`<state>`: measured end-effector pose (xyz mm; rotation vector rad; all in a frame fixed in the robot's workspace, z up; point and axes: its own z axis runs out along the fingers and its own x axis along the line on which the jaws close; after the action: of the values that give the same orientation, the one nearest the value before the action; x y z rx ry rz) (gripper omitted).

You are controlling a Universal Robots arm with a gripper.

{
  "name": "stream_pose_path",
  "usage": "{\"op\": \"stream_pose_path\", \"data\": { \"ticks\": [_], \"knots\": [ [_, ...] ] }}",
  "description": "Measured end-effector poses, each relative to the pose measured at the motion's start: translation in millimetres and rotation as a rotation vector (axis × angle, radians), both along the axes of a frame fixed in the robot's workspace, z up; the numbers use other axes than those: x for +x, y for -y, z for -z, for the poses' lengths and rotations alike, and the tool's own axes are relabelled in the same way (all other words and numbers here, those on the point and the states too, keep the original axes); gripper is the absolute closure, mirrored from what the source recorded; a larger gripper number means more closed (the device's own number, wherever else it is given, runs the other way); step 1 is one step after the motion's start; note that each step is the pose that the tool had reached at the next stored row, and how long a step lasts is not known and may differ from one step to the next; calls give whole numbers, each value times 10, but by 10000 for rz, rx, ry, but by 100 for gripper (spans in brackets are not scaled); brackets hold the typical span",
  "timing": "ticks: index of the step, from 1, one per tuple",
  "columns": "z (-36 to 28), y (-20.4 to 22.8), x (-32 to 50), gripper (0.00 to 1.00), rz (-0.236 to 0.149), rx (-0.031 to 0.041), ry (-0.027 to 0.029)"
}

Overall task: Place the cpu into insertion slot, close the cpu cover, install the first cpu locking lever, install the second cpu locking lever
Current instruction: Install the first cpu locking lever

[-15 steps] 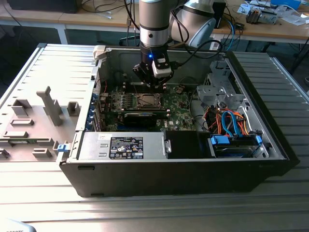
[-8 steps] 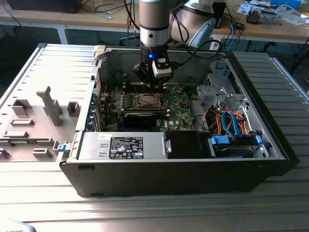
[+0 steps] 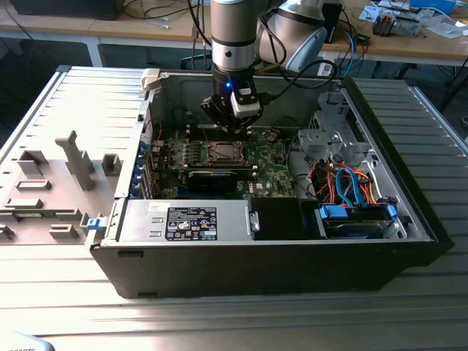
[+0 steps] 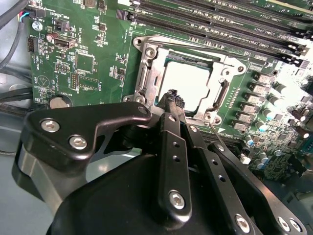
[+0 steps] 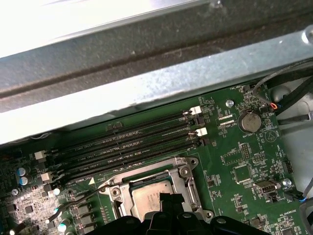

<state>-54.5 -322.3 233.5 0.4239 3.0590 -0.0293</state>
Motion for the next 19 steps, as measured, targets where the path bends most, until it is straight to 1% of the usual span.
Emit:
{"op": "stream_pose_path", "data": {
  "ticks": [5, 7, 19],
  "knots": [
    [0, 0, 0, 89, -56, 0, 0],
    [0, 0, 0, 89, -379, 3, 0],
    [0, 0, 0, 89, -469, 3, 0]
  ]
}}
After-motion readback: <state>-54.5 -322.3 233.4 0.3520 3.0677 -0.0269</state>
